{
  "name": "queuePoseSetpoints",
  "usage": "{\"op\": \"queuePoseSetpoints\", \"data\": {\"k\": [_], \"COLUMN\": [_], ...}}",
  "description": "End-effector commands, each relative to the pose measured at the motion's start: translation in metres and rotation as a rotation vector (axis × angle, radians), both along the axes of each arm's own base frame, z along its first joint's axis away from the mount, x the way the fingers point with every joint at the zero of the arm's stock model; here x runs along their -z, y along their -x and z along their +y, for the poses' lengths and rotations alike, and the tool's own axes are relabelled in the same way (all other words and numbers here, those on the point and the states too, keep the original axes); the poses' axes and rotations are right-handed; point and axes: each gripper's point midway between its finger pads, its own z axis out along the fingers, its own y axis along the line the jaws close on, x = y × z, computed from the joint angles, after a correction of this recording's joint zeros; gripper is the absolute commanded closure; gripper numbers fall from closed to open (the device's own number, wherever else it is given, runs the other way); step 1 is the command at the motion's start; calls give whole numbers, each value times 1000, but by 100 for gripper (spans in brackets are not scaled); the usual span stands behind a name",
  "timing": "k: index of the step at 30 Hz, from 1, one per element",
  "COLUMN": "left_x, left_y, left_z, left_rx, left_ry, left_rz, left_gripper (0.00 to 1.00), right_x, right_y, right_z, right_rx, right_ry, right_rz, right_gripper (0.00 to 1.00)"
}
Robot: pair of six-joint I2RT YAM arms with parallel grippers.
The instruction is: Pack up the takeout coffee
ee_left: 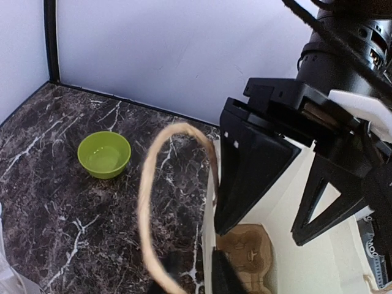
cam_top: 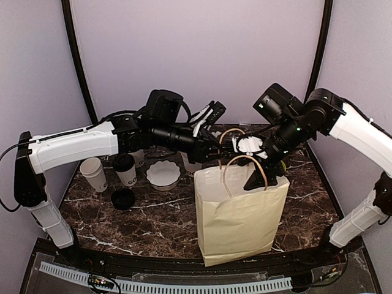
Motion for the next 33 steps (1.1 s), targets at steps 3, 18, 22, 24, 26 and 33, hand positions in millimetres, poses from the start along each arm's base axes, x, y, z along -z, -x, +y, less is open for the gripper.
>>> {"op": "queuePoseSetpoints", "data": {"k": [3,18,22,24,26,33], "left_x": [-37,-65,-37,-23,-10,-4], "left_y": [-6,56,83,96,109,125], "left_z": [3,19,11,10,10,18], "left_rx": [-15,134,190,212,227,208], "left_ry": [75,157,80,39,7,-4], "left_rz": [-41,-86,-86,-93,-84,-108], "left_gripper": [100,100,100,100,100,99], "right_x": [-78,-125,-101,-85,-73,-56], "right_y": [-15,-110,-145,-156,-163,-161], "right_z": [-14,-77,-92,-99,-104,-101], "right_rx": [31,413,551,595,625,623], "right_ry": [-193,-371,-369,-355,-340,-342], "right_rz": [-154,-360,-338,-314,-297,-229], "right_gripper": [24,20,17,16,16,16]}}
